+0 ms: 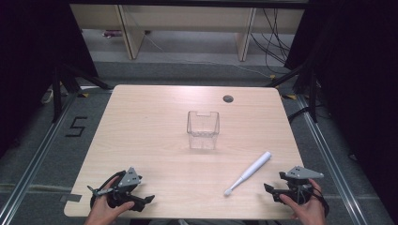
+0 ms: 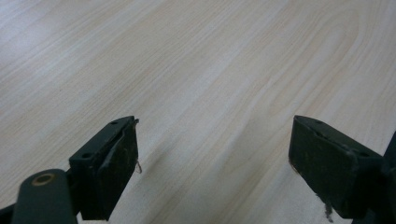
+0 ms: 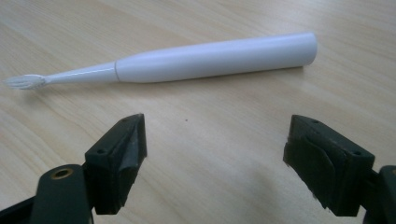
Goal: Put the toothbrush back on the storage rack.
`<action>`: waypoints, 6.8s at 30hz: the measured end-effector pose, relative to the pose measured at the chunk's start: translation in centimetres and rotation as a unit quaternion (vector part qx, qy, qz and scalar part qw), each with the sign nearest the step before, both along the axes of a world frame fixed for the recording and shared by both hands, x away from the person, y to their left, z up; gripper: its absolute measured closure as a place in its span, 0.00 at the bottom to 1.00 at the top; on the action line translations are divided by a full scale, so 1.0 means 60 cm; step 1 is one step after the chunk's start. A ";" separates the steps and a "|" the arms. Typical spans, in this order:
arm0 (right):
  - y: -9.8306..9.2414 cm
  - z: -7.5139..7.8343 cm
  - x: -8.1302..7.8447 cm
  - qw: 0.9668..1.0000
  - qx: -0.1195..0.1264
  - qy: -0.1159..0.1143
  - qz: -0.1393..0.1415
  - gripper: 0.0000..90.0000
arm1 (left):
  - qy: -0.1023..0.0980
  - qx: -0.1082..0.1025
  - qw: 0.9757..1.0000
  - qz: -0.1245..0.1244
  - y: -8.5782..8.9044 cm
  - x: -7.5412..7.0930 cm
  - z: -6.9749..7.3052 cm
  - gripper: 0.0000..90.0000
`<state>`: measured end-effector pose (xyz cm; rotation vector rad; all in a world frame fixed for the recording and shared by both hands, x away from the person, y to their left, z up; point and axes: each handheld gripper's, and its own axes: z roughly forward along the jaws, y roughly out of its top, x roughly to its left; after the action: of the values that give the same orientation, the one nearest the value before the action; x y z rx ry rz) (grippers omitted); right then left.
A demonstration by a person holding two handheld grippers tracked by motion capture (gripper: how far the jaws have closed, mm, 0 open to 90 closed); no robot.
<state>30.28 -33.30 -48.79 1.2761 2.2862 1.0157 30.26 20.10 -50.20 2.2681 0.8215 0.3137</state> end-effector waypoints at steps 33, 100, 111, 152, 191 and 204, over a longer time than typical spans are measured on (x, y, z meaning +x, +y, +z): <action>0.020 0.018 0.056 0.998 -0.020 -0.053 -0.010 0.42 | -0.001 0.000 1.000 0.002 0.002 -0.001 0.000 0.17; 0.034 0.003 0.163 0.997 -0.081 0.008 0.018 1.00 | 0.002 -0.002 1.000 0.005 0.002 -0.003 -0.001 0.17; 0.026 0.003 0.143 0.996 -0.089 0.010 0.028 1.00 | 0.001 -0.001 1.000 0.005 0.004 -0.002 -0.001 0.17; 0.052 0.009 0.044 0.991 -0.111 0.036 0.071 0.99 | 0.000 -0.001 1.000 0.007 0.003 -0.002 0.000 0.17; 0.077 0.041 -0.003 0.992 -0.097 0.050 0.063 0.70 | 0.000 0.000 1.000 0.005 0.003 -0.001 0.000 0.17; 0.140 0.054 0.040 0.984 -0.087 0.122 0.096 0.50 | 0.001 0.001 1.000 0.004 0.004 0.000 0.000 0.17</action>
<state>32.67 -24.93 -45.58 1.1817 2.6613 0.7287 30.26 20.35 -50.21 2.2683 0.8321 0.3164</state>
